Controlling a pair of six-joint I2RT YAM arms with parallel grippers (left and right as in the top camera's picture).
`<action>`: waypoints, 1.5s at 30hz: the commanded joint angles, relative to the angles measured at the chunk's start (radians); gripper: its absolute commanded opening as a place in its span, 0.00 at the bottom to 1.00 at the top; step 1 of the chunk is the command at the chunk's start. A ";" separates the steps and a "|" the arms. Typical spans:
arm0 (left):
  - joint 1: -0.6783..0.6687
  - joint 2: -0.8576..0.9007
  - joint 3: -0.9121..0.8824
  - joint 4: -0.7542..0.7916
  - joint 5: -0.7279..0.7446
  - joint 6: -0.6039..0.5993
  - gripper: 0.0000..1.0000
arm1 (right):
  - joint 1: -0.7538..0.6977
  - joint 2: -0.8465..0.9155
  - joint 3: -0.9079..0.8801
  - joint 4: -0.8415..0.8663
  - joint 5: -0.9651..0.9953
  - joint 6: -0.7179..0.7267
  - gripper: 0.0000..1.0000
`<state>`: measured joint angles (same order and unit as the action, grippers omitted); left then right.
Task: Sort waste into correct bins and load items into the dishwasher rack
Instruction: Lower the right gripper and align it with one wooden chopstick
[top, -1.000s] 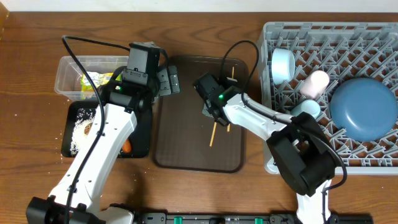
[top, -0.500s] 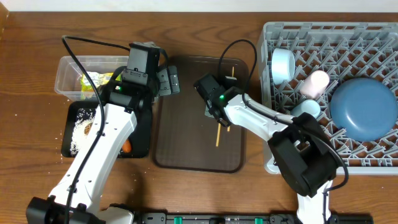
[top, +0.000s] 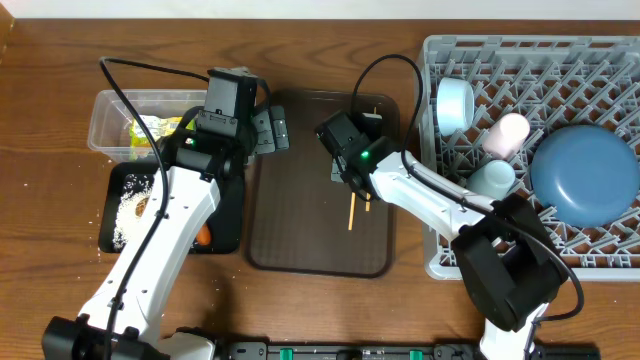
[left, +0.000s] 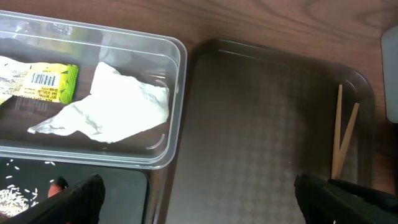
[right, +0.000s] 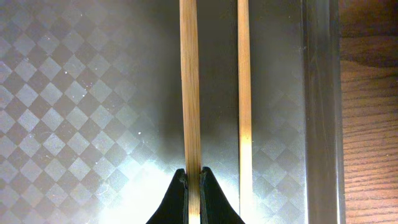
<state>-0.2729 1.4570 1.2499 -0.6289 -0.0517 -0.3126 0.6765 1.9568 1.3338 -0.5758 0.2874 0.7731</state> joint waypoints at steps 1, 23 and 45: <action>-0.002 0.002 0.009 -0.004 -0.001 0.013 0.98 | -0.004 -0.015 -0.004 0.011 0.023 -0.013 0.01; -0.002 0.002 0.009 -0.004 -0.001 0.013 0.98 | -0.003 0.169 -0.005 0.156 0.076 -0.058 0.01; -0.002 0.002 0.009 -0.004 -0.001 0.013 0.98 | -0.003 0.148 -0.004 0.020 -0.138 0.042 0.25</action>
<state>-0.2729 1.4570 1.2499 -0.6289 -0.0517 -0.3126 0.6739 2.0712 1.3552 -0.5274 0.2310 0.7795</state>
